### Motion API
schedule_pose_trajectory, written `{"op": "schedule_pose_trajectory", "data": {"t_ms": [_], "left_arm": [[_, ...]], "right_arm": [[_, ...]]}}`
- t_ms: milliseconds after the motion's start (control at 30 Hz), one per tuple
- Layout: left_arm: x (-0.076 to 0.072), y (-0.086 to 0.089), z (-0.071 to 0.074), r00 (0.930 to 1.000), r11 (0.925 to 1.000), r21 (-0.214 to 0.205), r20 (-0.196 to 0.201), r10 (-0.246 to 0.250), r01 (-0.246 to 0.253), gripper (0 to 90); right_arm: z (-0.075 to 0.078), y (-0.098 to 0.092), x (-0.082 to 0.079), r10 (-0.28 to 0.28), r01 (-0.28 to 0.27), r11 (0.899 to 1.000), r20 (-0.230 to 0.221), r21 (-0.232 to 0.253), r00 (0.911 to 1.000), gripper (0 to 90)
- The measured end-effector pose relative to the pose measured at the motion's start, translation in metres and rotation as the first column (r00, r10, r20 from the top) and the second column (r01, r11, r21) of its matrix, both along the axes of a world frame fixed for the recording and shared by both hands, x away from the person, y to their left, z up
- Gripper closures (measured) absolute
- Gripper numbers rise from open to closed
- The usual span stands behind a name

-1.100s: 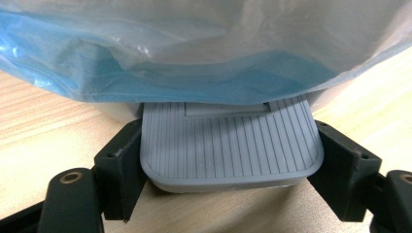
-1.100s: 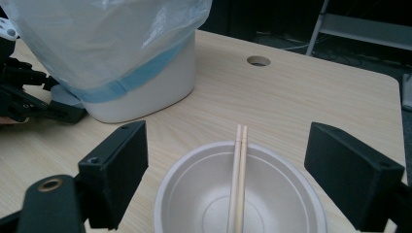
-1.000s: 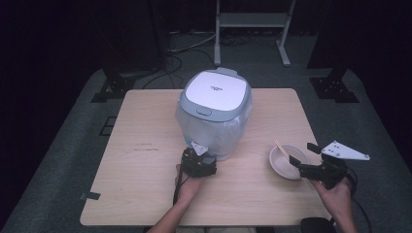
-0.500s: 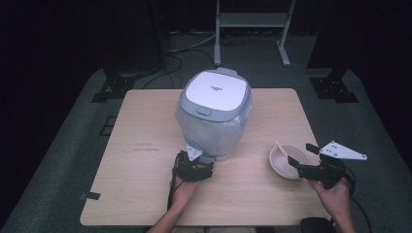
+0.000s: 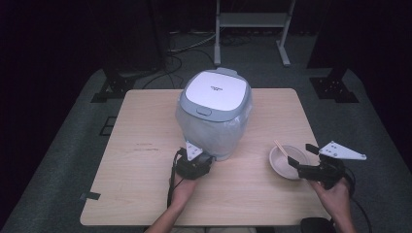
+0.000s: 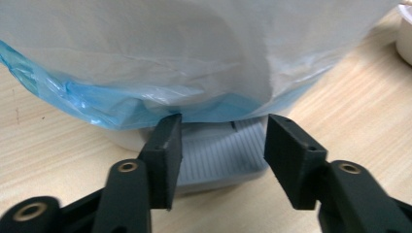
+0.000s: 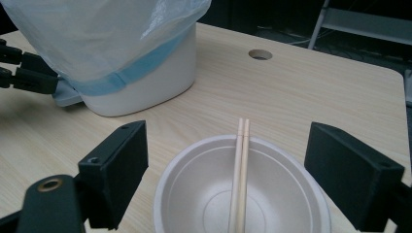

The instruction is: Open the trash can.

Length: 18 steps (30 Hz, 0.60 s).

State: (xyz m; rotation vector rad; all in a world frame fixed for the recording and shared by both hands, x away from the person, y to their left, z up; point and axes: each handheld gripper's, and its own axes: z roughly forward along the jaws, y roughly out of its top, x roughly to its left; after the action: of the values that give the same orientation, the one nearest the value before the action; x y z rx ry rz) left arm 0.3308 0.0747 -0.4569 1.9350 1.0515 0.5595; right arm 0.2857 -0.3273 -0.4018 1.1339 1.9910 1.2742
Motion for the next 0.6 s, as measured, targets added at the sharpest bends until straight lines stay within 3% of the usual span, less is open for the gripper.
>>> {"op": "schedule_pose_trajectory", "data": {"t_ms": [267, 600], "left_arm": [[0.006, -0.001, -0.002, 0.9998, 0.9994, 0.032, 0.017, -0.013, 0.013, 72.0], [0.012, -0.007, -0.004, 0.9995, 0.9984, 0.049, 0.013, -0.028, 0.028, 79.9]], "right_arm": [[-0.001, 0.001, 0.001, 0.003, -0.003, 1.000, -0.001, -0.001, 1.0000, 14.7], [-0.002, 0.002, 0.001, 0.009, -0.009, 1.000, -0.006, -0.002, 0.9999, 14.7]]}}
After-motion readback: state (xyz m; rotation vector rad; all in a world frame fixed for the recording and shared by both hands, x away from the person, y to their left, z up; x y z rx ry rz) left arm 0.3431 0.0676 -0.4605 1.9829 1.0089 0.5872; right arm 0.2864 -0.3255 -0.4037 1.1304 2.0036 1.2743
